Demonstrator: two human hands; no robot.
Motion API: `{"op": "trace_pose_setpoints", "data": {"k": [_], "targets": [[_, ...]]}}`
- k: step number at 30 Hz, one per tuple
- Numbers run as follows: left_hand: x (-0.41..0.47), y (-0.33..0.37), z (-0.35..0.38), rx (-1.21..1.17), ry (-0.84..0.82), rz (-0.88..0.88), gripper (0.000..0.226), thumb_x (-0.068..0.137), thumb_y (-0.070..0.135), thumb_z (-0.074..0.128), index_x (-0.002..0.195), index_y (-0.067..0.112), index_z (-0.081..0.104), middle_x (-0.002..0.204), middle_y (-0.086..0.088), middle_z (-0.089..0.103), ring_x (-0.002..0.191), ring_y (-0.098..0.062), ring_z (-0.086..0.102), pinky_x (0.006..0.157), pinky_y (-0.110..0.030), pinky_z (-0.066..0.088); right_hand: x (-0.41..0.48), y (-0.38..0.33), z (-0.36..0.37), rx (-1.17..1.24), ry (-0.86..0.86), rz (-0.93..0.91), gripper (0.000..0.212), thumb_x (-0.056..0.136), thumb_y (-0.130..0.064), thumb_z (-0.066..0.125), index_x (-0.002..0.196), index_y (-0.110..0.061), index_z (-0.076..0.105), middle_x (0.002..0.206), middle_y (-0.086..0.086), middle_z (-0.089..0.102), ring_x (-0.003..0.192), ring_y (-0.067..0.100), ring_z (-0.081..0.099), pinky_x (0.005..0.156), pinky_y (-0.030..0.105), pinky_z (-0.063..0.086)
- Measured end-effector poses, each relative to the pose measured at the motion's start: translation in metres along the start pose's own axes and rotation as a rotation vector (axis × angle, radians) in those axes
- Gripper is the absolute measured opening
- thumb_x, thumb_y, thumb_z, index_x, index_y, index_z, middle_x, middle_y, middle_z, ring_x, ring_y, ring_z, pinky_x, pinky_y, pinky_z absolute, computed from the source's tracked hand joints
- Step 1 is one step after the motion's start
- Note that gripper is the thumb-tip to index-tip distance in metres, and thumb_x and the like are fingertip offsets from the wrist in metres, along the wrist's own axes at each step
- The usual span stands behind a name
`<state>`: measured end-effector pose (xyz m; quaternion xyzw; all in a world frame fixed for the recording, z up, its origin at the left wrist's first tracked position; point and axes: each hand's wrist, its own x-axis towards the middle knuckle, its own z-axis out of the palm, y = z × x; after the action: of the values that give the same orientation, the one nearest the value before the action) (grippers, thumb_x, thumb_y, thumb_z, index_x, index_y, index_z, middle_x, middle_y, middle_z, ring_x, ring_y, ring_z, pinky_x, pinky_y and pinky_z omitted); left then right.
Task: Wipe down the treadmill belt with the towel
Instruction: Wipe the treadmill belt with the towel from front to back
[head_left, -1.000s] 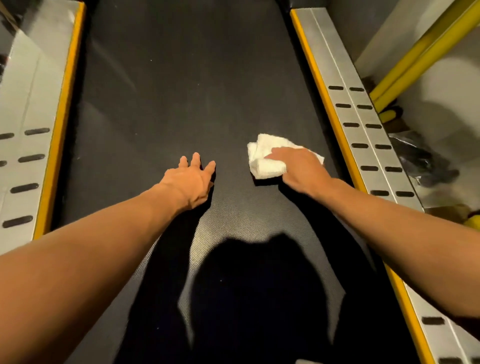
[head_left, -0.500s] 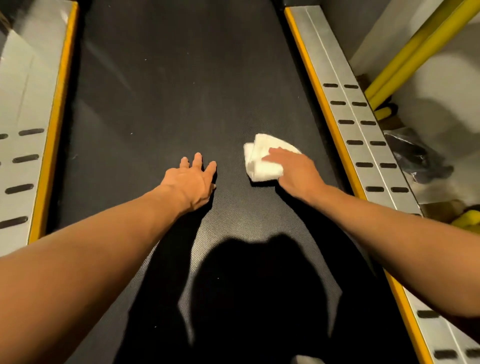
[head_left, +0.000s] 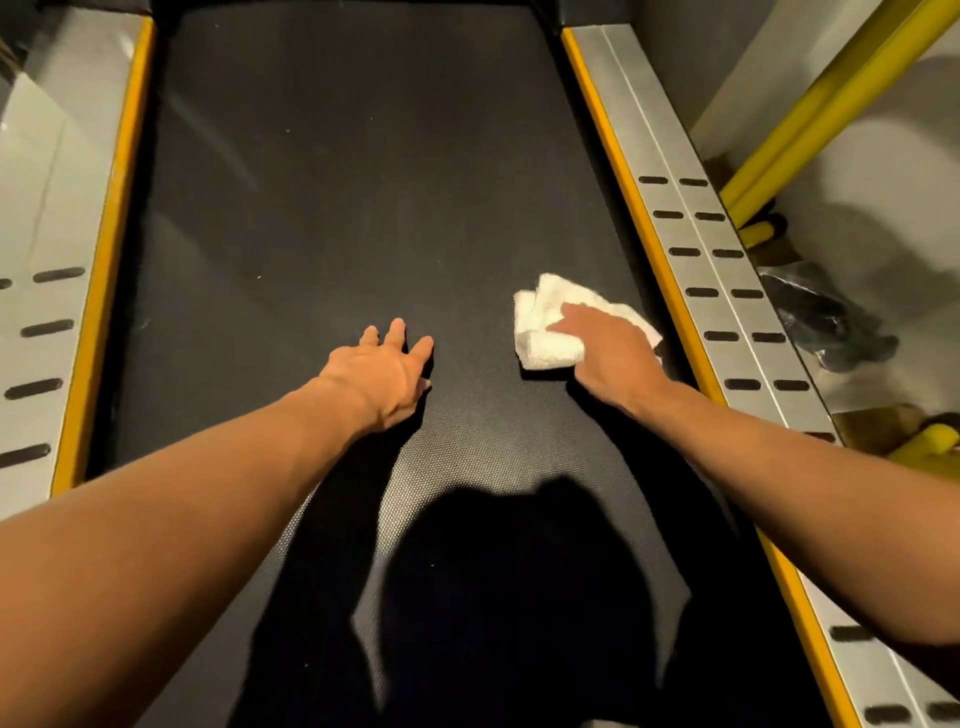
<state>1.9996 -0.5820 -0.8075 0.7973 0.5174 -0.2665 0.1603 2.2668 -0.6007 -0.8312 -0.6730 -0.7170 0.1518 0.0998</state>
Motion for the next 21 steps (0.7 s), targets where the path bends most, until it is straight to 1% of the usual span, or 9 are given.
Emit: {"op": "trace_pose_setpoints", "data": {"k": [3, 5, 6, 8, 11, 14, 17, 19, 21], "targets": [[-0.001, -0.006, 0.002, 0.009, 0.007, 0.020, 0.059, 0.103, 0.044, 0.025, 0.154, 0.024, 0.004, 0.162, -0.011, -0.002, 0.148, -0.036, 0.009, 0.109, -0.055, 0.034, -0.042, -0.012, 0.019, 0.000, -0.153, -0.120, 0.046, 0.076, 0.001, 0.063, 0.118, -0.018, 0.067, 0.135, 0.006, 0.056, 0.126, 0.027, 0.049, 0.106, 0.042, 0.039], [0.000, -0.005, 0.003, 0.015, 0.003, 0.020, 0.060, 0.102, 0.045, 0.024, 0.154, 0.024, 0.003, 0.162, -0.011, -0.003, 0.148, -0.036, 0.009, 0.109, -0.055, 0.034, -0.065, -0.023, 0.022, 0.033, -0.241, -0.239, 0.033, 0.077, -0.020, 0.071, 0.109, -0.023, 0.071, 0.123, 0.001, 0.065, 0.115, 0.018, 0.057, 0.101, 0.034, 0.042], [0.001, -0.003, 0.003, 0.017, 0.000, 0.017, 0.060, 0.102, 0.045, 0.025, 0.154, 0.024, 0.004, 0.162, -0.012, -0.003, 0.148, -0.037, 0.009, 0.109, -0.056, 0.034, -0.065, -0.021, 0.026, -0.003, -0.166, -0.312, 0.029, 0.075, -0.027, 0.074, 0.104, -0.020, 0.073, 0.110, -0.001, 0.070, 0.103, 0.015, 0.062, 0.093, 0.031, 0.045], [0.002, -0.001, 0.002, 0.007, -0.005, 0.005, 0.060, 0.102, 0.046, 0.025, 0.154, 0.022, 0.007, 0.161, -0.014, -0.002, 0.147, -0.039, 0.009, 0.109, -0.056, 0.033, -0.050, -0.012, 0.013, 0.032, -0.027, -0.254, 0.025, 0.077, -0.012, 0.072, 0.103, -0.011, 0.070, 0.096, -0.005, 0.068, 0.088, 0.010, 0.061, 0.079, 0.025, 0.046], [0.004, 0.002, 0.001, -0.001, -0.012, -0.003, 0.062, 0.101, 0.047, 0.027, 0.154, 0.022, 0.007, 0.161, -0.014, -0.001, 0.146, -0.041, 0.010, 0.110, -0.055, 0.032, -0.006, 0.002, -0.022, 0.125, 0.130, -0.049, 0.040, 0.077, -0.003, 0.067, 0.116, -0.011, 0.066, 0.117, 0.005, 0.066, 0.108, 0.022, 0.060, 0.092, 0.028, 0.044], [0.004, -0.002, 0.001, -0.012, -0.029, 0.002, 0.063, 0.102, 0.044, 0.030, 0.155, 0.025, 0.001, 0.162, -0.012, -0.004, 0.147, -0.039, 0.008, 0.112, -0.054, 0.030, -0.005, 0.018, -0.018, 0.094, 0.075, 0.144, 0.045, 0.080, -0.006, 0.058, 0.124, -0.015, 0.062, 0.130, 0.010, 0.059, 0.121, 0.031, 0.053, 0.100, 0.026, 0.036], [0.001, -0.007, 0.003, -0.018, -0.060, 0.005, 0.066, 0.102, 0.037, 0.035, 0.154, 0.027, -0.003, 0.162, -0.011, -0.008, 0.148, -0.038, 0.005, 0.113, -0.053, 0.029, -0.047, -0.005, 0.009, 0.072, 0.038, 0.032, 0.054, 0.076, 0.003, 0.060, 0.127, -0.016, 0.060, 0.140, 0.007, 0.051, 0.130, 0.027, 0.046, 0.107, 0.023, 0.026], [-0.001, -0.006, 0.005, -0.003, -0.070, -0.001, 0.067, 0.102, 0.035, 0.035, 0.154, 0.027, -0.005, 0.161, -0.012, -0.009, 0.148, -0.038, 0.006, 0.113, -0.053, 0.029, -0.072, -0.023, 0.012, 0.071, -0.129, -0.129, 0.055, 0.082, -0.001, 0.057, 0.133, -0.021, 0.055, 0.147, -0.001, 0.042, 0.137, 0.020, 0.037, 0.111, 0.028, 0.025], [-0.002, -0.006, 0.006, 0.004, -0.069, -0.010, 0.064, 0.102, 0.035, 0.033, 0.154, 0.028, -0.004, 0.161, -0.012, -0.009, 0.148, -0.039, 0.006, 0.113, -0.054, 0.029, -0.079, -0.030, 0.009, 0.090, -0.223, -0.186, 0.052, 0.083, -0.004, 0.058, 0.132, -0.023, 0.057, 0.144, -0.004, 0.046, 0.134, 0.018, 0.041, 0.110, 0.032, 0.031]]}}
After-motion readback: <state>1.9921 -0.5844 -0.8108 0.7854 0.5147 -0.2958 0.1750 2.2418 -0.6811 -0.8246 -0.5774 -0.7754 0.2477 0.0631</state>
